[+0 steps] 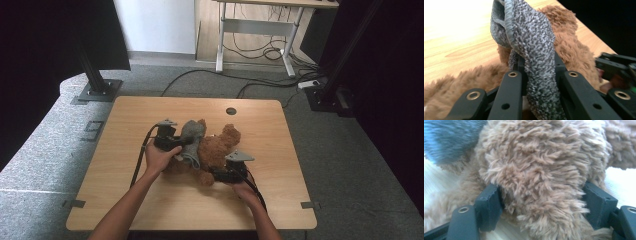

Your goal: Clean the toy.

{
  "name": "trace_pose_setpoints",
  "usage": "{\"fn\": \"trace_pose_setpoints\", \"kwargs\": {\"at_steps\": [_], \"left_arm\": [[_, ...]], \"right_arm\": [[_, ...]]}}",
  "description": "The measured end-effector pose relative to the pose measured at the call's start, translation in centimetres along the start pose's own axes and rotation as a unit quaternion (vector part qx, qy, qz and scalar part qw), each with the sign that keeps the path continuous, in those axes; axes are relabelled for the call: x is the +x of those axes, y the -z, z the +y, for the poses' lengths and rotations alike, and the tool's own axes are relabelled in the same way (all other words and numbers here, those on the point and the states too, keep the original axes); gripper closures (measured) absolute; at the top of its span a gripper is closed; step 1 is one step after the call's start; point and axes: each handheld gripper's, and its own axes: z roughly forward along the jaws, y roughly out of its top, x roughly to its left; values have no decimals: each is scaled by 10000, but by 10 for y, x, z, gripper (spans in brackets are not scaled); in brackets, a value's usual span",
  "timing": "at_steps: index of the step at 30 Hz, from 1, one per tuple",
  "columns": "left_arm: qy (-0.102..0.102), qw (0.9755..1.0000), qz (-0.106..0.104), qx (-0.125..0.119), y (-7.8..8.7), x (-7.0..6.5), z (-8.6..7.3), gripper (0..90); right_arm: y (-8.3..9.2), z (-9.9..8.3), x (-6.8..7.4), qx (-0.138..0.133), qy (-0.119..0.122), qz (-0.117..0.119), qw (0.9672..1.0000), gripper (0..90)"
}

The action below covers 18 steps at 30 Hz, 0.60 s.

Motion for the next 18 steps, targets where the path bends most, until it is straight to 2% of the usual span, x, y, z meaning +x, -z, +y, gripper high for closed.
{"fn": "trace_pose_setpoints", "kwargs": {"at_steps": [5, 10, 13, 16, 18], "left_arm": [[125, 9995, -131, -274, 24, 9, -17, 763], [294, 9989, -13, -366, 45, 23, -31, 761], [345, 9988, 143, -328, 52, 30, -40, 761], [477, 9982, 142, -345, 59, 36, -52, 761], [484, 9980, 170, -365, 63, 36, -57, 761]], "right_arm": [[-2, -1, 2, 79, 29, 0, 10000, 256], [-1, -1, 3, 98, 0, -6, 10000, 256], [-1, -2, 3, 96, -8, -2, 10000, 256], [-1, -2, 3, 93, -13, 9, 10000, 256], [-1, -2, 3, 98, -23, 9, 9999, 256]]}}
